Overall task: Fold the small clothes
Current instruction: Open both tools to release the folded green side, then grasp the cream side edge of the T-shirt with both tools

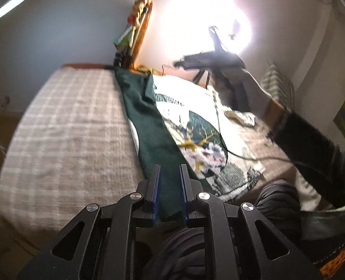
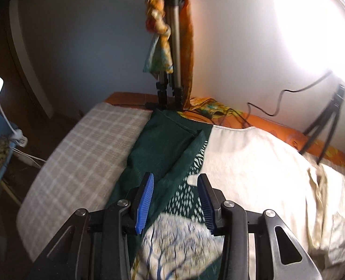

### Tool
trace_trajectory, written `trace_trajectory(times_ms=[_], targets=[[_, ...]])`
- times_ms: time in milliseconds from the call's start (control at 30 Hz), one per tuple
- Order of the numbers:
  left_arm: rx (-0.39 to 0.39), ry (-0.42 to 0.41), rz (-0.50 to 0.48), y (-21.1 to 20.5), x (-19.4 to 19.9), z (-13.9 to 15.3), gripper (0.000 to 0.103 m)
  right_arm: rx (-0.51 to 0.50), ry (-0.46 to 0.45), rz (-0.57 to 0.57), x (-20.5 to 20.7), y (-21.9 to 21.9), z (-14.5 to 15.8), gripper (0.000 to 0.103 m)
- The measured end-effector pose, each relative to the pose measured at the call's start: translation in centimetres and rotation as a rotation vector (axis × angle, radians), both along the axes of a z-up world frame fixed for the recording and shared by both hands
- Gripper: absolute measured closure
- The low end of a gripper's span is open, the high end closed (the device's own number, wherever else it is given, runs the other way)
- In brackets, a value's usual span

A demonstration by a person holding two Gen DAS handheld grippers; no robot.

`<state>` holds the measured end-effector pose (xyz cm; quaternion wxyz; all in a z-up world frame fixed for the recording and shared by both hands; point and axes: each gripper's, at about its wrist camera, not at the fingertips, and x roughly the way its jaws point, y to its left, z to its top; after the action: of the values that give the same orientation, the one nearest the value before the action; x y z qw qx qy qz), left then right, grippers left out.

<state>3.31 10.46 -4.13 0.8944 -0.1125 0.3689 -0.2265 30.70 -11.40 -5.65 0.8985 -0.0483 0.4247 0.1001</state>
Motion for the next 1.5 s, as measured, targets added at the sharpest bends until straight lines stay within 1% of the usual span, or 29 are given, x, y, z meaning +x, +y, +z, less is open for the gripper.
trace_trajectory(times_ms=[133, 167, 200, 233, 267, 367, 467, 533, 600, 633, 800, 967, 1133, 1233, 1300, 1400, 1500], targets=[[0.025, -0.069, 0.003, -0.9, -0.8, 2.8, 0.089, 0.029, -0.038, -0.023, -3.6, -3.1, 2.8, 0.06], [0.032, -0.077, 0.002, -1.1, -0.9, 3.3, 0.083, 0.036, -0.05, -0.035, -4.4, -4.0, 3.6, 0.059], [0.035, -0.088, 0.001, -1.3, -0.9, 3.9, 0.077, 0.041, -0.062, -0.045, -5.1, -4.8, 4.2, 0.056], [0.029, -0.104, -0.002, -1.6, -1.0, 4.6, 0.075, 0.048, -0.078, -0.058, -6.1, -5.9, 4.9, 0.053], [0.021, -0.113, -0.011, -2.0, -0.9, 5.2, 0.073, 0.056, -0.089, -0.071, -6.9, -7.1, 5.5, 0.053], [0.013, -0.125, -0.044, -3.7, -0.4, 6.4, 0.073, 0.084, -0.1, -0.112, -8.6, -10.9, 6.8, 0.053], [0.013, -0.127, -0.099, -6.6, 0.2, 6.5, 0.073, 0.088, -0.105, -0.172, -9.5, -14.5, 7.2, 0.053], [0.015, -0.117, -0.153, -9.3, 0.7, 5.9, 0.071, 0.13, -0.093, -0.218, -10.1, -17.4, 7.2, 0.053], [0.022, -0.105, -0.197, -11.8, 1.3, 5.0, 0.057, 0.163, -0.078, -0.251, -10.6, -19.7, 6.9, 0.053], [0.024, -0.095, -0.227, -13.3, 1.6, 4.4, 0.056, 0.168, -0.073, -0.263, -10.9, -20.6, 6.7, 0.052], [0.041, -0.053, -0.341, -19.7, 2.5, 1.8, 0.056, 0.19, -0.036, -0.288, -12.4, -24.4, 5.1, 0.052], [0.065, -0.016, -0.456, -25.8, 2.2, -1.0, 0.056, 0.166, -0.01, -0.283, -13.1, -26.5, 3.4, 0.052], [0.134, 0.044, -0.537, -31.7, 2.2, -4.7, 0.056, 0.171, 0.009, -0.281, -12.4, -28.6, 2.5, 0.052], [0.194, 0.043, -0.553, -34.6, 2.3, -6.3, 0.056, 0.169, 0.015, -0.261, -11.3, -28.9, 2.1, 0.052], [0.221, 0.039, -0.55, -35.7, 2.3, -7.2, 0.056, 0.163, 0.023, -0.241, -10.1, -28.8, 1.6, 0.052], [0.227, 0.043, -0.541, -36.6, 2.7, -8.2, 0.056, 0.154, 0.044, -0.22, -7.8, -28.3, 0.6, 0.052], [0.253, 0.035, -0.525, -37.4, 3.1, -9.1, 0.056, 0.139, 0.061, -0.203, -5.3, -27.4, -0.4, 0.052]])
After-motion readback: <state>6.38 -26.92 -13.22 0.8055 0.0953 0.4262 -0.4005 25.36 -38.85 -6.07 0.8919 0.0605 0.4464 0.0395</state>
